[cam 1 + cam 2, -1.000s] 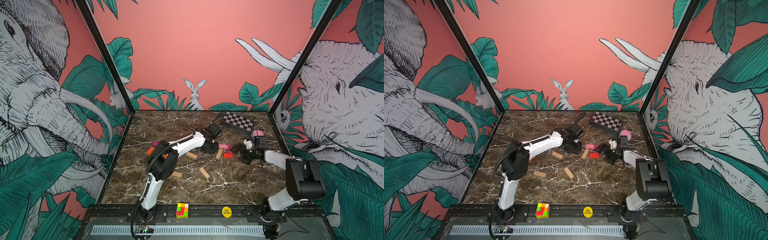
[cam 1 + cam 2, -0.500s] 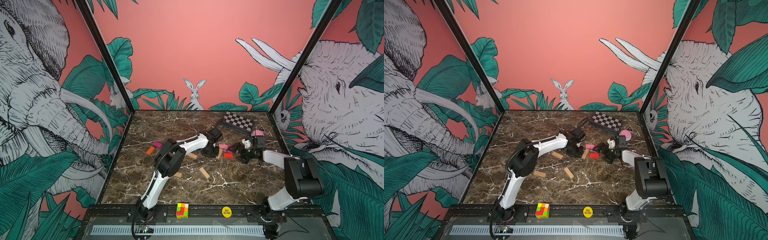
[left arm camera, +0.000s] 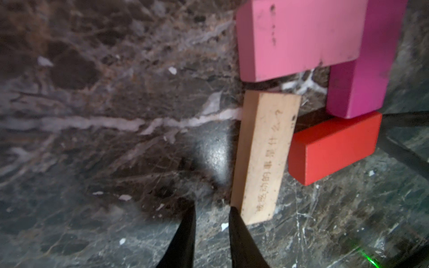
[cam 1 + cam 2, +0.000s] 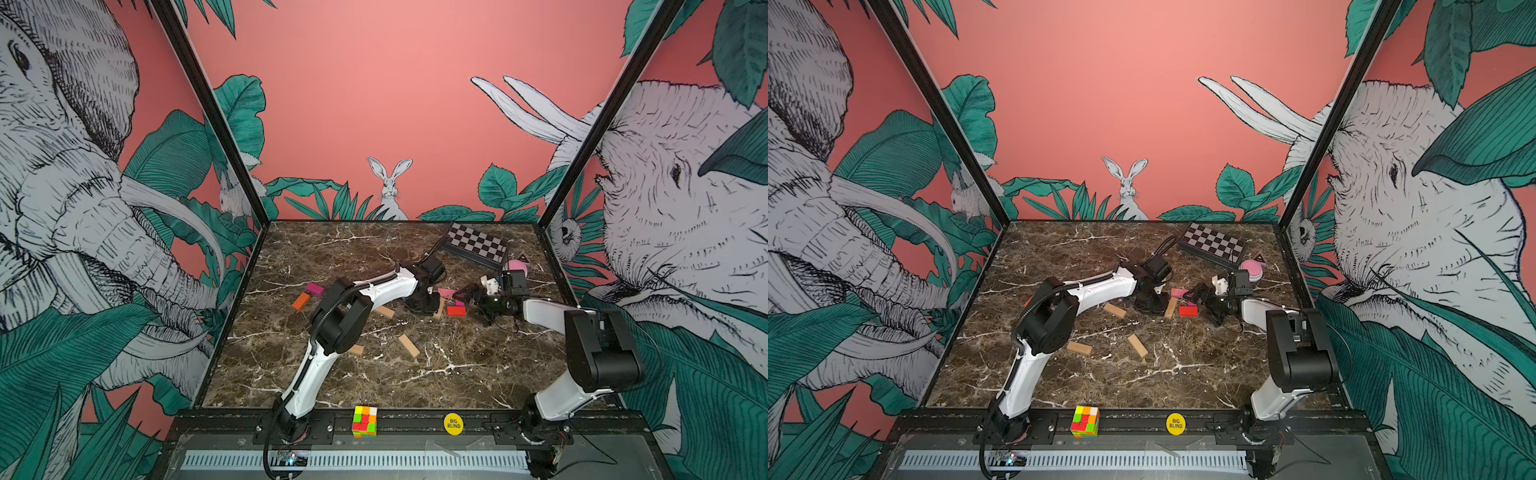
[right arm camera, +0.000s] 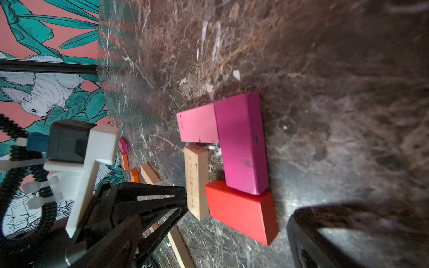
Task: Assemble the letter p with building blocks
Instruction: Adjust the building block at the center of the board.
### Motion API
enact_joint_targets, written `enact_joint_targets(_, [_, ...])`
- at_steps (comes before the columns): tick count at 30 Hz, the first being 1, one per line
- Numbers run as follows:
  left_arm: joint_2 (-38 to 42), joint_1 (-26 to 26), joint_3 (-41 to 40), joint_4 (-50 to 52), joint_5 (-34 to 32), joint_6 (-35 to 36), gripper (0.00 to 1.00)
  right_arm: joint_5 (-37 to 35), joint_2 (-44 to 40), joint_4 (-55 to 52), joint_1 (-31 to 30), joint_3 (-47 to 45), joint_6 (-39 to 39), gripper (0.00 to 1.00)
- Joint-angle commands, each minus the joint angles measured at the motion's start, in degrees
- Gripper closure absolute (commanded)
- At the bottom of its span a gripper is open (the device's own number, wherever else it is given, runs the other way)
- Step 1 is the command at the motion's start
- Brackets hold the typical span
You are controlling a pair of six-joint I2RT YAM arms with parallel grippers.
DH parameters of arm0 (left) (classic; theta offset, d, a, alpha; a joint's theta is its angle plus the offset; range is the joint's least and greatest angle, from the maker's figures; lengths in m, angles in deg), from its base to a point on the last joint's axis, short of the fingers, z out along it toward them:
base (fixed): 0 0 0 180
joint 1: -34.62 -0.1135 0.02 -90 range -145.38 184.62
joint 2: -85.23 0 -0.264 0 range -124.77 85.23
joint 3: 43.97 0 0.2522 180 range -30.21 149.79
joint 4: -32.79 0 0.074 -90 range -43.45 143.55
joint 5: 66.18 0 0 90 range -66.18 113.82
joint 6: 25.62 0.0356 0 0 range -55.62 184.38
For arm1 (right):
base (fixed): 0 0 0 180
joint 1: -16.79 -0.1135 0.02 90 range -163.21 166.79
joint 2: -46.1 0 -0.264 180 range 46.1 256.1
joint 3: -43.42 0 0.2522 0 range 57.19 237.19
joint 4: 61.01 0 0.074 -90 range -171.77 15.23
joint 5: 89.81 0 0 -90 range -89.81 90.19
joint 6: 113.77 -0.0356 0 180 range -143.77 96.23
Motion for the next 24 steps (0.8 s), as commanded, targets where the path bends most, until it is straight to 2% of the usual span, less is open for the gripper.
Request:
enact_joint_targets(1, [-0.1,0.3,0.9,-0.5,0.2,-1.2,0.73,-0.1,1.6,0.6,-0.6,0.4,-0.9,0.01])
enact_joint_targets(24, [-3.1,0.3,5.7,-0.7,0.0,-2.6,0.73,0.3,2.7,1.0,-1.3,0.7,-1.4,0.01])
